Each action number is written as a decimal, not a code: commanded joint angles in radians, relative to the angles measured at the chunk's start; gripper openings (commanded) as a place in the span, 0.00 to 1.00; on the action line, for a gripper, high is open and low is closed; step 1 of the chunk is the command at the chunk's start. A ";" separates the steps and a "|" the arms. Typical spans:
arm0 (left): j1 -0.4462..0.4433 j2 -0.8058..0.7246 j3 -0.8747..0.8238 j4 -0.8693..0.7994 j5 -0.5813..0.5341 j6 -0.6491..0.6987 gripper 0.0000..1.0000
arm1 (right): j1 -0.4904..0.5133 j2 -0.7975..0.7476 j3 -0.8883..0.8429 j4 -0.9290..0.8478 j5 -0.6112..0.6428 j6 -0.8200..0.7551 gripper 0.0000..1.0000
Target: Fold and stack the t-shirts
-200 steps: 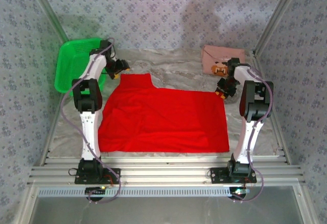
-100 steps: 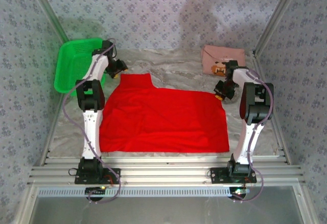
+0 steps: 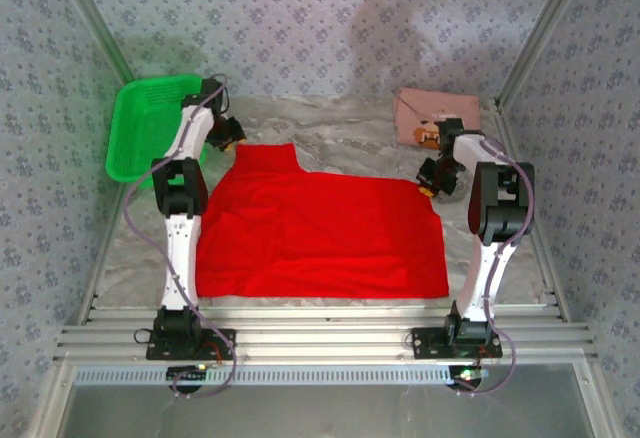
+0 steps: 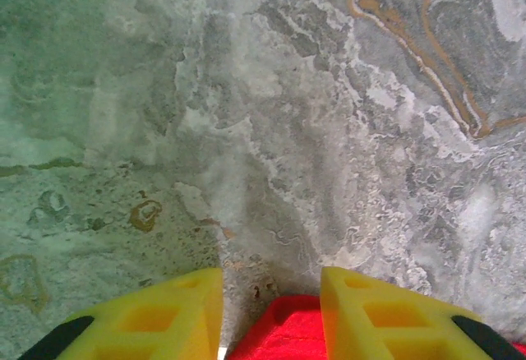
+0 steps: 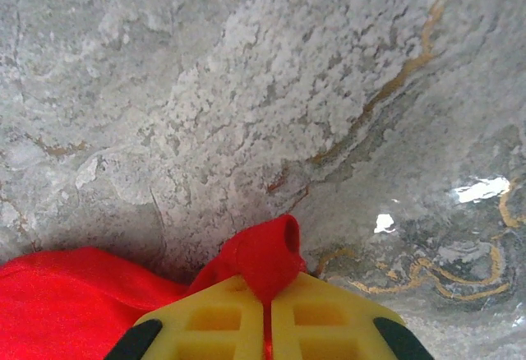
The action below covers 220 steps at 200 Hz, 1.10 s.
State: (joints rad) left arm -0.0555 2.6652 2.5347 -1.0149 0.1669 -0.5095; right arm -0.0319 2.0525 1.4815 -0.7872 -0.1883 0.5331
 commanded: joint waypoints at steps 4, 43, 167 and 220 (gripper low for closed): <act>-0.052 0.059 0.017 -0.027 0.073 0.027 0.31 | 0.002 -0.044 -0.010 -0.034 -0.018 -0.015 0.10; -0.066 0.063 0.036 -0.027 0.124 0.048 0.23 | 0.002 -0.052 -0.009 -0.030 -0.028 -0.021 0.10; -0.018 -0.151 0.047 -0.057 0.029 0.109 0.00 | -0.034 -0.121 -0.071 0.081 -0.108 0.012 0.00; -0.007 -0.242 0.039 -0.037 0.043 0.118 0.00 | -0.044 -0.157 -0.056 0.149 -0.141 0.033 0.00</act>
State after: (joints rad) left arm -0.0605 2.4878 2.5744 -1.0481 0.2123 -0.4122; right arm -0.0723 1.9339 1.4162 -0.6739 -0.2928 0.5457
